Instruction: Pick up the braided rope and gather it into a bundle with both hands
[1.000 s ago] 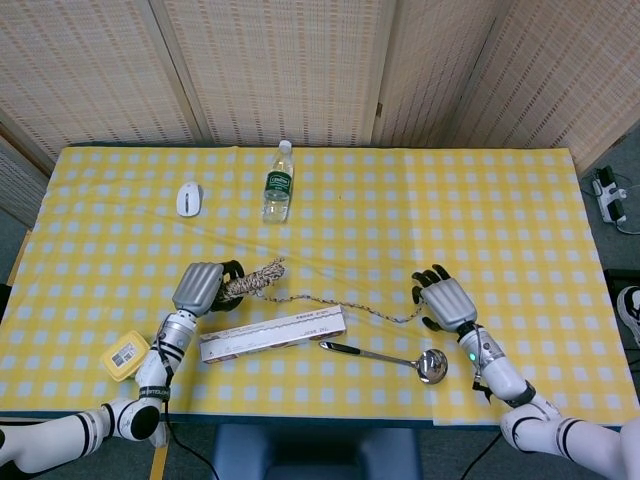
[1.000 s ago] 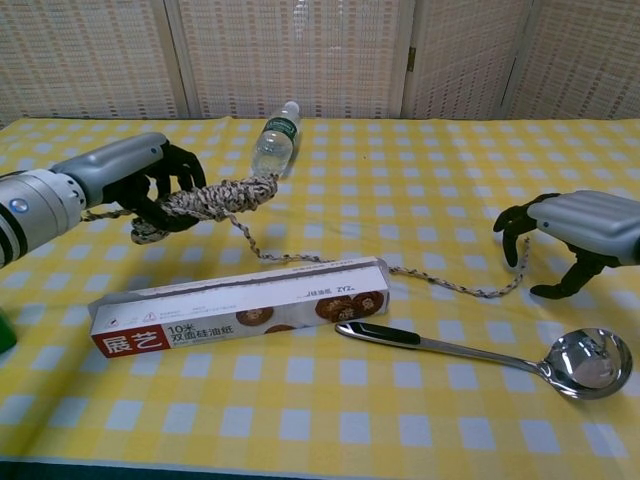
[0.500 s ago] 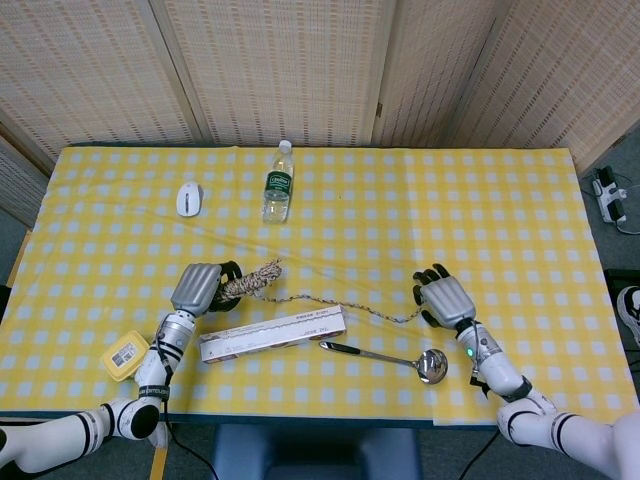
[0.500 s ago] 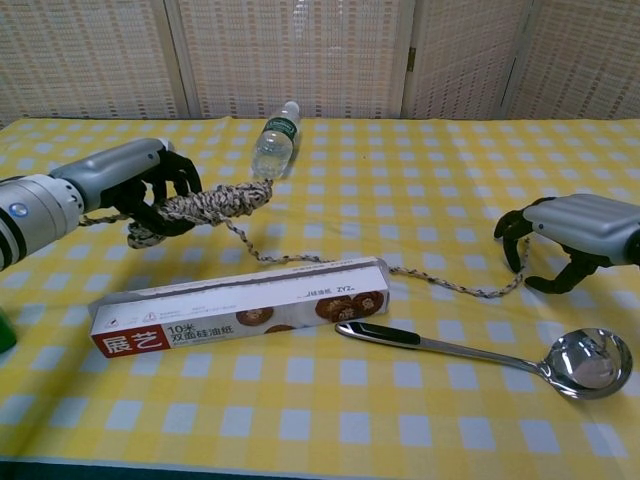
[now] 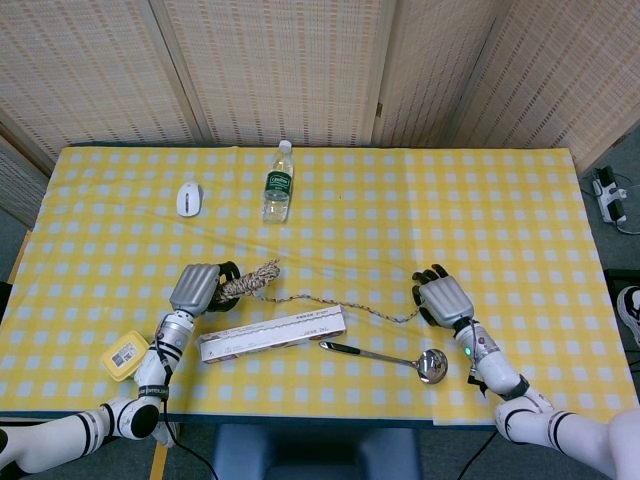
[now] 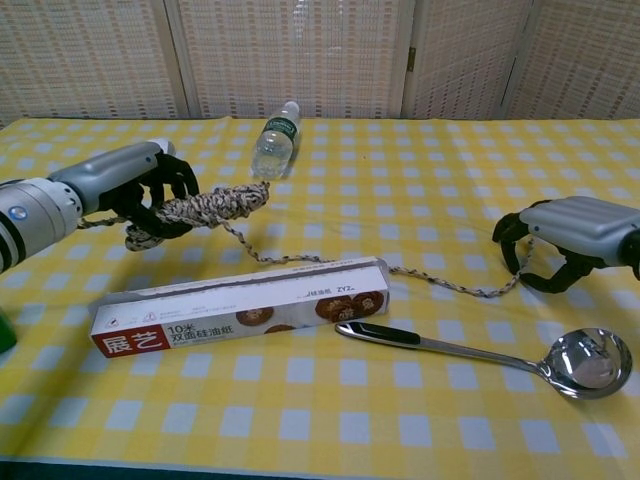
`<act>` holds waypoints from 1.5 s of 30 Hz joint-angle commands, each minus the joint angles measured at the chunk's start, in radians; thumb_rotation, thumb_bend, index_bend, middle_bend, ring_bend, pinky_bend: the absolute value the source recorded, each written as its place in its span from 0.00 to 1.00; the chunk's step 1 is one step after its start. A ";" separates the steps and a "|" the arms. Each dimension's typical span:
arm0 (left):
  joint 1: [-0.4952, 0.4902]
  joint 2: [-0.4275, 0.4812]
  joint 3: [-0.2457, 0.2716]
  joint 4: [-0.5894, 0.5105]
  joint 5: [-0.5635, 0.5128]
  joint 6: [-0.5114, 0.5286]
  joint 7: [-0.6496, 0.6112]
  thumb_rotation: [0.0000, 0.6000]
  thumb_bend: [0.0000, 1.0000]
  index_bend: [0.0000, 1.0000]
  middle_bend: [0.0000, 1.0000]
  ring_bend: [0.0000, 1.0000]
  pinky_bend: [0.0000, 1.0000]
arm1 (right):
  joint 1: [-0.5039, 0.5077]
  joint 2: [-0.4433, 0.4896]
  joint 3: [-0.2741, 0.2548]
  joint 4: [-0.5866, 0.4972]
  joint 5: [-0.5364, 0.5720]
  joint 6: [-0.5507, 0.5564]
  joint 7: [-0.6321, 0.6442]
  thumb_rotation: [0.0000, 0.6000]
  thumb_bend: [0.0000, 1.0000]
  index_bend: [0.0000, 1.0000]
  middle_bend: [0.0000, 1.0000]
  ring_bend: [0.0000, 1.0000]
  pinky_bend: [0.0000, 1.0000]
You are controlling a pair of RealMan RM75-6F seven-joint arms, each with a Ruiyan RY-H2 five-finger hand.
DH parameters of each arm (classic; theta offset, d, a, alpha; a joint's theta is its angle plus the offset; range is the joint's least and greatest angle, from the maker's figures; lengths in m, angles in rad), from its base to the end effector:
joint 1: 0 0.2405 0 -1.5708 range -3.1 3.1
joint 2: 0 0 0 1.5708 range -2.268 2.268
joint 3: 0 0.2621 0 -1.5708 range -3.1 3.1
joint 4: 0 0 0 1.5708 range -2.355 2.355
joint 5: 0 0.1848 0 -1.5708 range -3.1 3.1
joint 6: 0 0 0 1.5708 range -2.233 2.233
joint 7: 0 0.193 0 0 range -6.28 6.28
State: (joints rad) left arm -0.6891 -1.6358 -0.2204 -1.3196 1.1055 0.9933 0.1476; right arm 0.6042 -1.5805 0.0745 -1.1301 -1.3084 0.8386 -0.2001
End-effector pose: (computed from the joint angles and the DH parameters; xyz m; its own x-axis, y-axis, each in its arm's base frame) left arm -0.1740 0.4006 -0.0104 0.2543 0.2489 0.9346 0.9549 -0.2177 -0.2018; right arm -0.2616 -0.3728 -0.0205 0.6269 -0.3377 0.7021 -0.7772 -0.3340 0.5332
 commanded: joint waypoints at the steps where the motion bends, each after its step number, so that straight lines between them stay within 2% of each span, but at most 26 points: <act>1: 0.000 -0.001 0.000 0.001 0.000 -0.001 -0.001 1.00 0.59 0.74 0.74 0.68 0.81 | 0.002 -0.001 0.000 0.000 0.004 -0.003 -0.006 1.00 0.49 0.54 0.23 0.18 0.11; 5: 0.001 -0.003 0.000 0.003 0.002 0.000 -0.003 1.00 0.59 0.74 0.74 0.68 0.81 | 0.004 -0.006 0.002 0.002 0.009 -0.001 -0.009 1.00 0.49 0.55 0.24 0.19 0.12; 13: 0.005 0.007 -0.006 -0.010 0.021 0.012 -0.024 1.00 0.59 0.74 0.74 0.68 0.81 | 0.001 -0.012 0.009 0.003 0.010 0.026 -0.014 1.00 0.51 0.66 0.30 0.23 0.15; 23: 0.004 0.055 -0.025 -0.132 0.097 0.056 -0.073 1.00 0.59 0.74 0.74 0.68 0.81 | -0.004 0.048 0.053 -0.115 0.011 0.099 -0.007 1.00 0.52 0.73 0.36 0.28 0.16; 29: -0.009 0.089 -0.024 -0.248 0.149 0.069 -0.058 1.00 0.59 0.74 0.74 0.68 0.81 | 0.026 0.092 0.115 -0.239 0.046 0.108 -0.024 1.00 0.53 0.75 0.38 0.31 0.18; 36: -0.038 0.107 -0.027 -0.356 0.160 0.055 -0.003 1.00 0.59 0.74 0.74 0.68 0.81 | 0.085 0.112 0.199 -0.357 0.122 0.114 -0.102 1.00 0.53 0.76 0.39 0.33 0.19; 45: -0.096 0.065 -0.043 -0.405 0.088 0.019 0.097 1.00 0.59 0.74 0.74 0.69 0.81 | 0.185 0.119 0.309 -0.510 0.244 0.162 -0.258 1.00 0.53 0.76 0.40 0.35 0.19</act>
State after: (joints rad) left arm -0.7704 -1.5575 -0.2575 -1.7186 1.2156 1.0235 0.2280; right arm 0.7645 -1.4637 0.3598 -1.6077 -1.0919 0.9830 -0.4256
